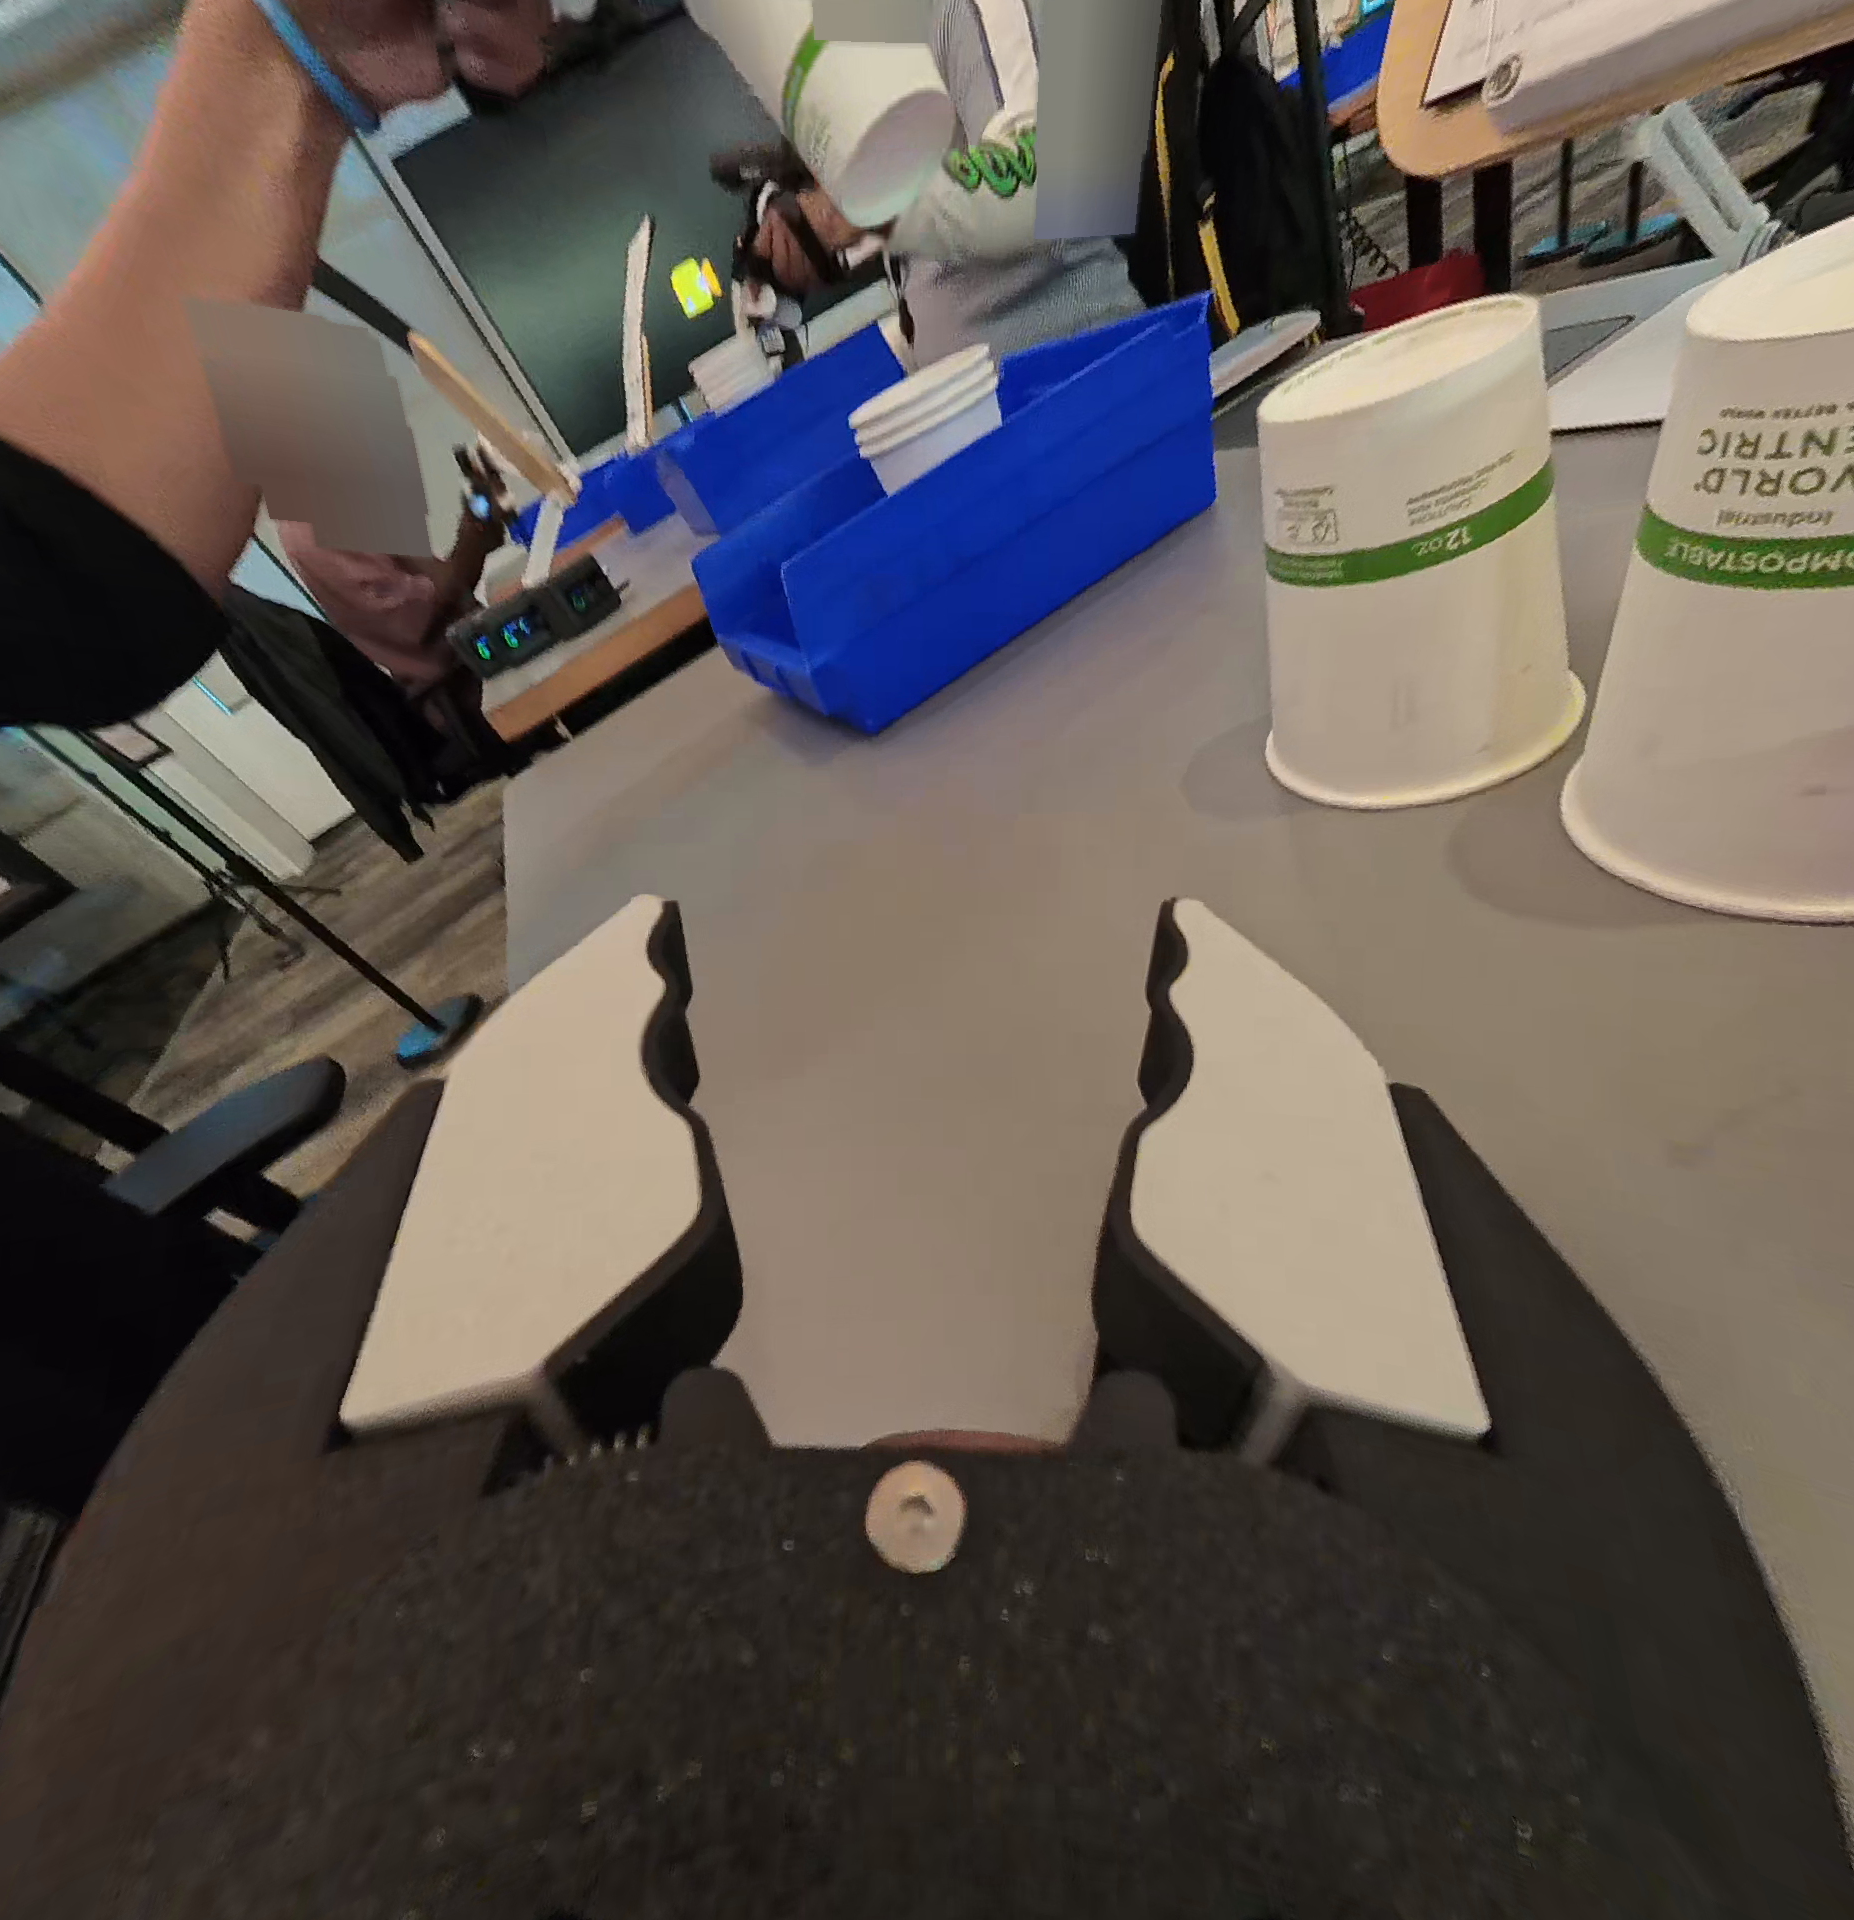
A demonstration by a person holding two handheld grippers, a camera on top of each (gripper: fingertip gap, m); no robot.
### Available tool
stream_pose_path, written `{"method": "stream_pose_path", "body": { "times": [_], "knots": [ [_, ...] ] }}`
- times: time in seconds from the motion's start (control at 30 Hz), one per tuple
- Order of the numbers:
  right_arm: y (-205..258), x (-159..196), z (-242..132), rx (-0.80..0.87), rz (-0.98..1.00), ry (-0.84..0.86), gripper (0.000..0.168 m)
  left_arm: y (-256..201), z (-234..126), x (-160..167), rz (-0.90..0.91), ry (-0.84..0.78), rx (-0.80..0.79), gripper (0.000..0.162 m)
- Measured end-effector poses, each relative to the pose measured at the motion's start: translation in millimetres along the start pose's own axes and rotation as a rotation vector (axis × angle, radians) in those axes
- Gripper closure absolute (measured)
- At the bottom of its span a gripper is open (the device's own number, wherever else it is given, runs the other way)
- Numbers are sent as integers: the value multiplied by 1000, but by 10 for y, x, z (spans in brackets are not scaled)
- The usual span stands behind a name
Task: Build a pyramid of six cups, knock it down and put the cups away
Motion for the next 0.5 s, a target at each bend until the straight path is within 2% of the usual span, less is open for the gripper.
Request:
{"method": "stream_pose_path", "body": {
  "times": [0.1, 0.23, 0.4, 0.5],
  "knots": [
    [-18, -74, 146, -45, 46, -71, 80, -202, -124, -119, -11, -199, 45, 159],
    [-31, -194, 451, -121, 157, -157, 75, -650, -62, -283, -38, -438, 146, 159],
    [-12, -447, 738, -262, 243, -274, 65, -1388, 262, -403, -105, -688, 330, 159],
    [18, -651, 760, -303, 218, -331, 58, -1823, 556, -424, -132, -753, 445, 159]
  ]
}}
Point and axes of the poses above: each gripper's, where its closed fingertips meet, z out along the fingers, x out of its underside, y = z × x across the jaws, the point moved 9 cm from there along -z, back along the fingers, and after that the axes turned 12 degrees about y, right-handed, at the moved point
